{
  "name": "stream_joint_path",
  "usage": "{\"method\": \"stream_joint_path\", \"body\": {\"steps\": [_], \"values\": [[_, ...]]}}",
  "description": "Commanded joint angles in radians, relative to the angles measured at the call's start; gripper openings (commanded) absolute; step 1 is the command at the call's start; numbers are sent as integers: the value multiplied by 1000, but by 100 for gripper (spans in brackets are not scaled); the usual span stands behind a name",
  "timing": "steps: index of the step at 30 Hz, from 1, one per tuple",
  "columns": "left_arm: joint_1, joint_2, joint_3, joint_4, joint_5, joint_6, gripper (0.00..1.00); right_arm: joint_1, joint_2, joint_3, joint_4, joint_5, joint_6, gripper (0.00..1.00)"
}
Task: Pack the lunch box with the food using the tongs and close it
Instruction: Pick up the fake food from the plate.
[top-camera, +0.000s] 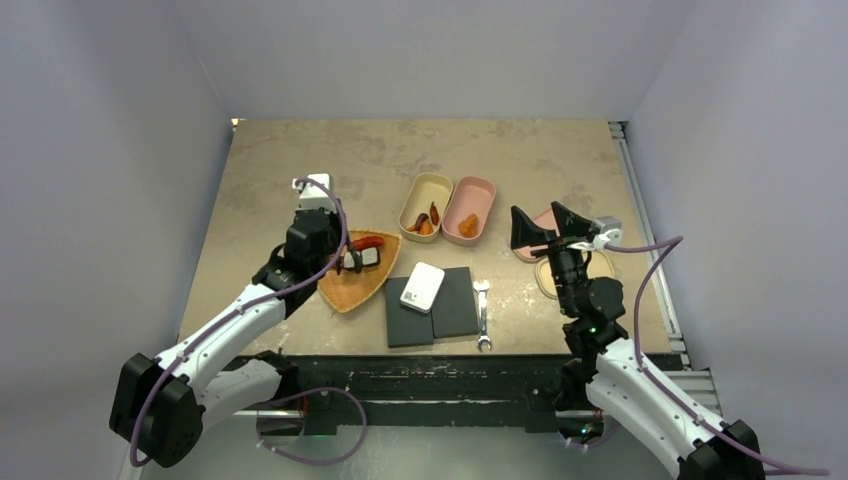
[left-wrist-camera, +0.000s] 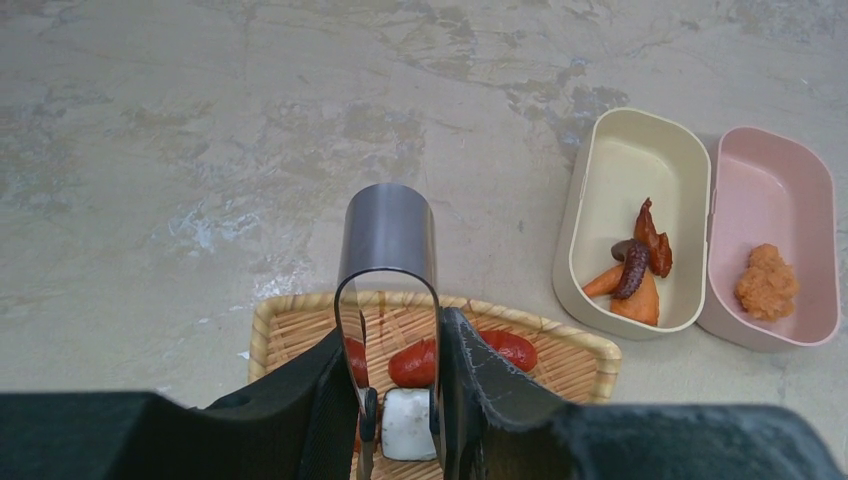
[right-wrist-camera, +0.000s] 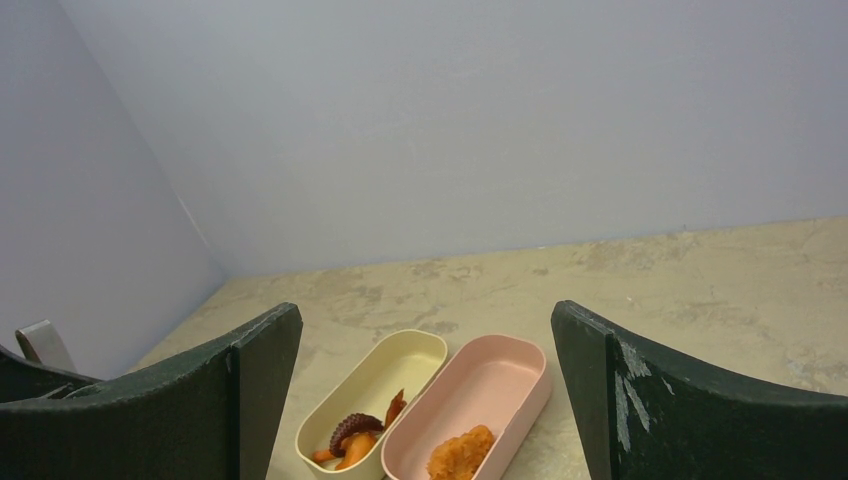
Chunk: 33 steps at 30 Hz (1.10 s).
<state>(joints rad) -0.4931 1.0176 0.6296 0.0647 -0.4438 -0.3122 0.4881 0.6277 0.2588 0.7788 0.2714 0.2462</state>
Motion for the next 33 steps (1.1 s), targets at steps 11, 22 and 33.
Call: {"method": "stream_joint_path", "body": {"steps": [11, 22, 33], "values": [[14, 16, -21, 83, -29, 33, 30, 1, 1, -1, 33, 11, 1, 99], [18, 89, -28, 163, 29, 34, 29, 1, 4, 0, 32, 12, 1, 99], [19, 70, -45, 147, 38, 36, 29, 1, 12, 0, 36, 13, 1, 99]]}}
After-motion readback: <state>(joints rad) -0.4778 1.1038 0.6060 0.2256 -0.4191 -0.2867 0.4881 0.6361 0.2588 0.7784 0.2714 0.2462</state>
